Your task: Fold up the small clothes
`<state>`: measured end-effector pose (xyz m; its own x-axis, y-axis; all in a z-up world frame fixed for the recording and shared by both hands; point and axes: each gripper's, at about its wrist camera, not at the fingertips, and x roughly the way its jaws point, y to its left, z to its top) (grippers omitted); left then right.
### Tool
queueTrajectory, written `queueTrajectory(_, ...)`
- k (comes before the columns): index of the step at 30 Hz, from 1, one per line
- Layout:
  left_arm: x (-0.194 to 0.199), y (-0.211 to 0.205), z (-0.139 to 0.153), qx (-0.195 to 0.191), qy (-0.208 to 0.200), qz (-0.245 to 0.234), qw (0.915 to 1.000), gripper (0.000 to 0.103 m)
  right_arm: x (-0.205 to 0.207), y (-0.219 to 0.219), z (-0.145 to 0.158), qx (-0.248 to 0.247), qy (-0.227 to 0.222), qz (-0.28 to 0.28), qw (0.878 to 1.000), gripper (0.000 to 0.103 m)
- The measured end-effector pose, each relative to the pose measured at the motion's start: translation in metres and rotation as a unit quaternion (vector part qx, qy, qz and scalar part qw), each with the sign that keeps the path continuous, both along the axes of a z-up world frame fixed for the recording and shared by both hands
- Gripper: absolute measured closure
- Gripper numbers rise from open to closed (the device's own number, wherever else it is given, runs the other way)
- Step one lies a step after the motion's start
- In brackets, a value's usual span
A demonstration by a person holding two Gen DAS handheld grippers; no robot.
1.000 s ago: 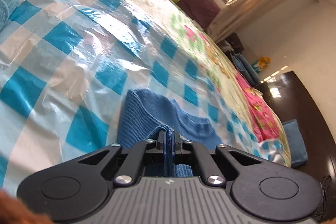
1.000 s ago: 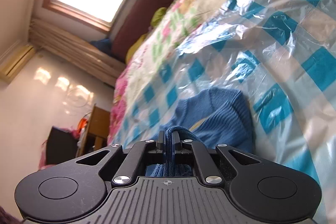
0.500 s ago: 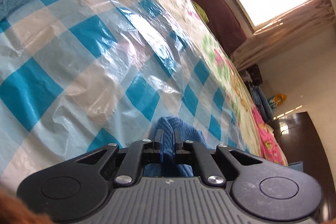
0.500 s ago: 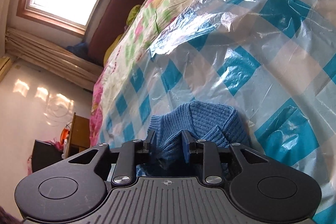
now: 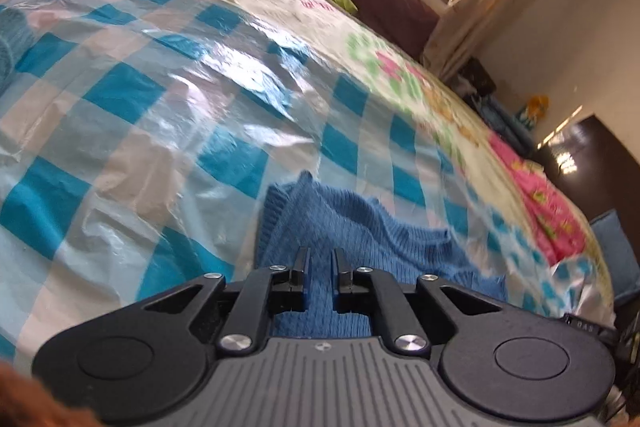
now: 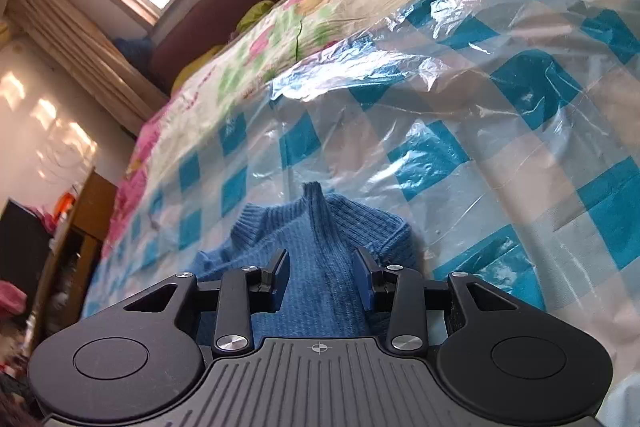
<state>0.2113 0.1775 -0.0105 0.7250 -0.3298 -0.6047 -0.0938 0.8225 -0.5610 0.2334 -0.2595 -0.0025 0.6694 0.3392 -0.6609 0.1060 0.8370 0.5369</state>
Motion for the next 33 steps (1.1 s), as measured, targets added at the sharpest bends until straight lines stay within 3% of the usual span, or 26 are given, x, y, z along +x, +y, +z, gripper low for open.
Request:
queueTrajectory(5, 0.005, -0.014, -0.018, 0.027, 0.029, 0.0, 0.9992, 0.087, 0.007, 0.016, -0.005, -0.054, 0.003, 0.028, 0.998, 0.068)
queueTrajectory(8, 0.001, -0.018, -0.017, 0.034, 0.019, 0.009, 0.9992, 0.087, 0.007, 0.019, -0.005, -0.091, 0.003, 0.022, 0.996, 0.093)
queueTrajectory(12, -0.011, -0.018, -0.017, 0.036, -0.006, 0.05, 0.9981, 0.086, 0.001, 0.003, -0.002, -0.075, -0.009, -0.012, 0.997, 0.099)
queueTrajectory(15, -0.016, -0.019, -0.026, 0.042, 0.0, 0.07, 0.9966, 0.086, 0.005, 0.002, -0.01, -0.099, 0.008, -0.018, 0.995, 0.101)
queueTrajectory(18, -0.027, -0.019, -0.026, 0.045, -0.013, 0.089, 0.9949, 0.086, 0.002, 0.008, -0.005, -0.125, 0.005, -0.012, 0.992, 0.096)
queueTrajectory(19, -0.031, -0.018, -0.026, 0.042, -0.016, 0.099, 0.9941, 0.086, 0.0, 0.009, 0.001, -0.132, -0.002, -0.017, 0.991, 0.09)
queueTrajectory(23, -0.045, -0.013, -0.03, 0.006, -0.024, 0.124, 0.992, 0.086, -0.009, 0.025, 0.029, -0.172, -0.039, -0.018, 0.984, 0.09)
queueTrajectory(28, -0.054, -0.011, -0.034, -0.001, -0.031, 0.125, 0.9917, 0.086, -0.004, 0.099, 0.046, -0.16, -0.057, 0.088, 0.981, 0.082)
queueTrajectory(33, -0.057, -0.008, -0.038, 0.014, -0.036, 0.116, 0.9926, 0.086, 0.017, 0.197, 0.03, -0.123, -0.03, 0.193, 0.973, 0.071)
